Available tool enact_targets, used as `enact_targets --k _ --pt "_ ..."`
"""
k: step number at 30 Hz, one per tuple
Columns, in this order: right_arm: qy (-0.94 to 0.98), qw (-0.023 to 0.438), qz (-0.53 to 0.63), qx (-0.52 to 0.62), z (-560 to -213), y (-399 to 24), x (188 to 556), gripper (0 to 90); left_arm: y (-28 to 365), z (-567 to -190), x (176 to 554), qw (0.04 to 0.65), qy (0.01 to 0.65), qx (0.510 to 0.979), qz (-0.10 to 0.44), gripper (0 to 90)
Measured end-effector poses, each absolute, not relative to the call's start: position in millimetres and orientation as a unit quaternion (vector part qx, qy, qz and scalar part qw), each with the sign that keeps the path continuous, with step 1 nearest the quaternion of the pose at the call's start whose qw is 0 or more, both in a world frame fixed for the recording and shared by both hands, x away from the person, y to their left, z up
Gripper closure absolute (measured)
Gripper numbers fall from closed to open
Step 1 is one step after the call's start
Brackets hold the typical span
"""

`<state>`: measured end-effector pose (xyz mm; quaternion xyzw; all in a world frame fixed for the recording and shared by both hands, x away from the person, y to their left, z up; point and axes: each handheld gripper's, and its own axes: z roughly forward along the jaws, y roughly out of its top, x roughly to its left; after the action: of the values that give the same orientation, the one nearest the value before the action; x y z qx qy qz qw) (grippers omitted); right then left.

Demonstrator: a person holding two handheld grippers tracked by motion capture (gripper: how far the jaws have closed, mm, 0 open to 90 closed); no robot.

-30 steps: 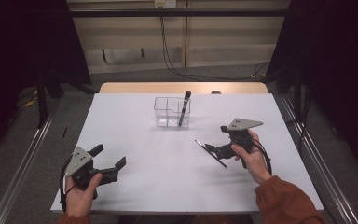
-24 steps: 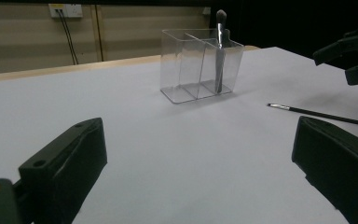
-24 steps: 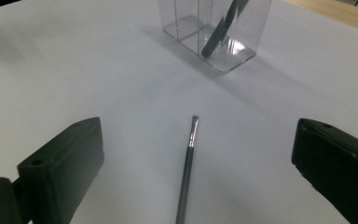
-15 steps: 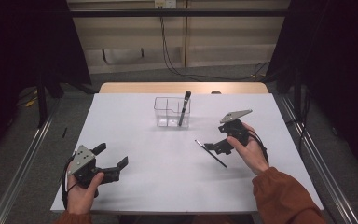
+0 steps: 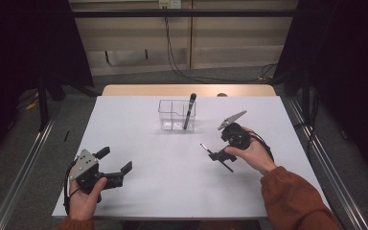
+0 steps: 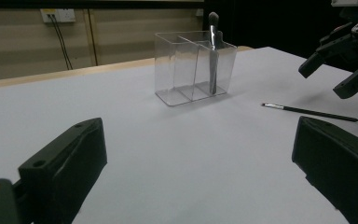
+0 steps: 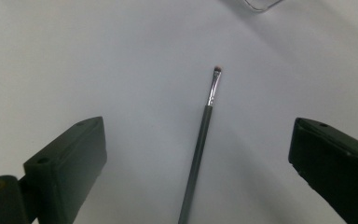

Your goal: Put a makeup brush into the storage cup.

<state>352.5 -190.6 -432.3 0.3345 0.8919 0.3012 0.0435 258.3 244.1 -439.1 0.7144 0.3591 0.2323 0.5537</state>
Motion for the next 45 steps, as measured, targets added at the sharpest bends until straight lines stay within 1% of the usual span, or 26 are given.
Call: enact_targets --k 4,9,11,13,17,22,24,26,28,31,32,34,40,45 --pt "0.901 0.028 0.27 0.337 -435 -189 355 7.0 244 -439 258 0.554 0.356 0.716 0.232 3.0" --pt "0.905 0.028 0.257 0.338 -435 -189 355 8.5 245 -439 258 0.551 0.358 0.717 0.232 2.9" --pt "0.907 0.017 0.25 0.34 -436 -191 356 8.4 244 -439 257 0.549 0.358 0.718 0.233 2.9" --pt "0.911 -0.003 0.232 0.342 -438 -191 357 8.4 244 -439 257 0.55 0.358 0.718 0.234 2.9" --pt "0.924 -0.017 0.193 0.331 -441 -190 356 7.7 245 -439 257 0.55 0.362 0.715 0.235 2.9" --pt "0.93 -0.003 0.152 0.334 -446 -186 356 8.2 245 -439 257 0.549 0.355 0.719 0.235 2.9" --pt "0.932 -0.003 0.145 0.333 -448 -186 357 11.6 245 -439 257 0.549 0.356 0.719 0.235 2.9" --pt "0.933 -0.01 0.141 0.33 -449 -187 357 21.4 245 -439 257 0.549 0.358 0.718 0.234 2.9" --pt "0.933 -0.011 0.137 0.333 -449 -187 357 25.7 245 -440 257 0.548 0.358 0.719 0.234 2.9" --pt "0.936 -0.016 0.126 0.328 -452 -187 358 37.3 245 -439 257 0.549 0.357 0.719 0.234 2.9" --pt "0.938 -0.013 0.126 0.324 -452 -187 358 38.1 245 -439 257 0.548 0.355 0.72 0.235 2.9" --pt "0.939 -0.007 0.124 0.322 -451 -187 357 43.7 245 -440 257 0.546 0.357 0.721 0.234 2.9" --pt "0.947 0.016 0.108 0.303 -452 -182 354 46.3 244 -440 257 0.544 0.357 0.723 0.232 2.9" --pt "0.947 0.012 0.099 0.305 -451 -180 354 54.1 244 -441 257 0.544 0.357 0.723 0.23 2.9"
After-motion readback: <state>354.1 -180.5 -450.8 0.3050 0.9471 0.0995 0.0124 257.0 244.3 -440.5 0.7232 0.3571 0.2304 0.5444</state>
